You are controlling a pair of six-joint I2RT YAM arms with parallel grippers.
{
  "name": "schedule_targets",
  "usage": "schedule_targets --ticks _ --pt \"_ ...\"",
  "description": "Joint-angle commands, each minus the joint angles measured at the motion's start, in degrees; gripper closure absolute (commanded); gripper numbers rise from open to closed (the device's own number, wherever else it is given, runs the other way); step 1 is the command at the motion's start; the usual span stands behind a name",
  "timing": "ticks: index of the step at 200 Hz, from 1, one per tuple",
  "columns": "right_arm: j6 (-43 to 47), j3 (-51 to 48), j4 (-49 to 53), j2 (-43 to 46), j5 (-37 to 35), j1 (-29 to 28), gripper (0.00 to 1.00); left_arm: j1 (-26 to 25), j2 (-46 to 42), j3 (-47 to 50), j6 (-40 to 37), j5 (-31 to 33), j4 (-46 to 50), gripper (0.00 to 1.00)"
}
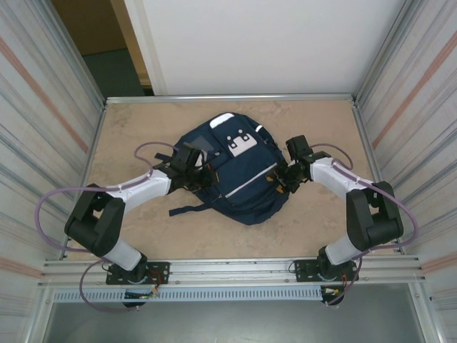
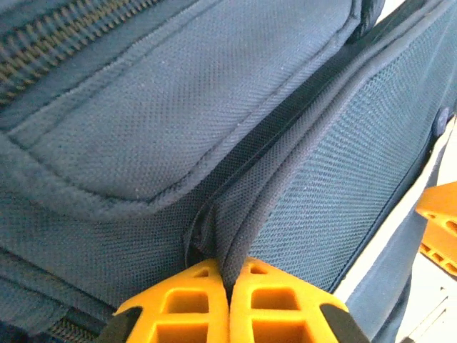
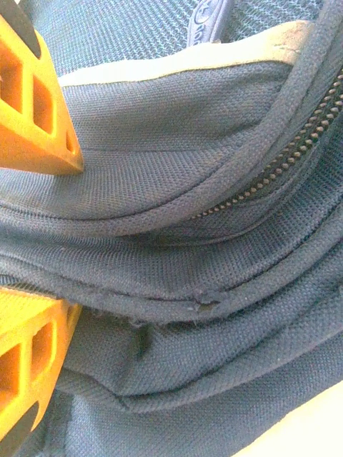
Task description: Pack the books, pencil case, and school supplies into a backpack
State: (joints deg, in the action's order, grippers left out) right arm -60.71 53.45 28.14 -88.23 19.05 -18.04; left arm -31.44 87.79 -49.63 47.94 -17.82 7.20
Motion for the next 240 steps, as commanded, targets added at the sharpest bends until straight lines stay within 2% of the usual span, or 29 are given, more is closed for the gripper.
schedule_targets --ticks 1,35,68,101,125,146,170,187,212,225,240 --pt "1.34 2.29 -4.53 -2.27 -3.34 -0.67 0.64 0.81 -6.81 2.65 3.59 2.97 -2.1 1.0" --pt "1.73 6.41 -9.0 -8.47 -1.94 -1.38 0.73 -0.14 -13.9 6.59 8.02 4.42 -1.02 1.0" --pt "0.72 8.96 -14.5 -12.19 -2.18 -3.03 0.72 -1.57 -15.94 10.29 13.14 5.98 -1.01 1.0" --pt "1.77 11.98 -14.41 -13.22 -3.67 -4.32 0.65 -1.95 -18.96 15.43 20.52 9.55 -5.19 1.0" --pt "7.36 12.46 -9.83 -9.44 -4.75 -5.22 0.56 -1.95 -19.24 15.79 19.26 7.21 -9.47 1.0" --pt "14.58 11.18 -2.71 -4.46 -10.61 -7.42 0.5 -1.91 -18.53 13.32 18.7 5.75 -8.62 1.0" --pt "18.09 6.69 3.28 3.58 -16.88 -10.53 0.41 -1.89 -17.9 14.15 26.64 4.15 -9.69 1.0" --pt "19.51 3.85 7.25 9.13 -18.91 -14.73 0.36 -2.06 -16.87 16.25 32.75 0.6 -15.35 1.0" --pt "18.34 2.12 9.78 14.54 -19.55 -25.99 0.31 -2.31 -15.21 15.47 35.84 -2.38 -16.3 1.0" --pt "15.18 1.31 7.43 15.68 -19.11 -32.14 0.31 -2.4 -14.77 14.67 36.31 -3.14 -16.51 1.0" --pt "11.97 -0.89 0.06 16.08 -19.88 -37.43 0.31 -2.42 -14.88 13.53 36.17 -3.54 -15.34 1.0"
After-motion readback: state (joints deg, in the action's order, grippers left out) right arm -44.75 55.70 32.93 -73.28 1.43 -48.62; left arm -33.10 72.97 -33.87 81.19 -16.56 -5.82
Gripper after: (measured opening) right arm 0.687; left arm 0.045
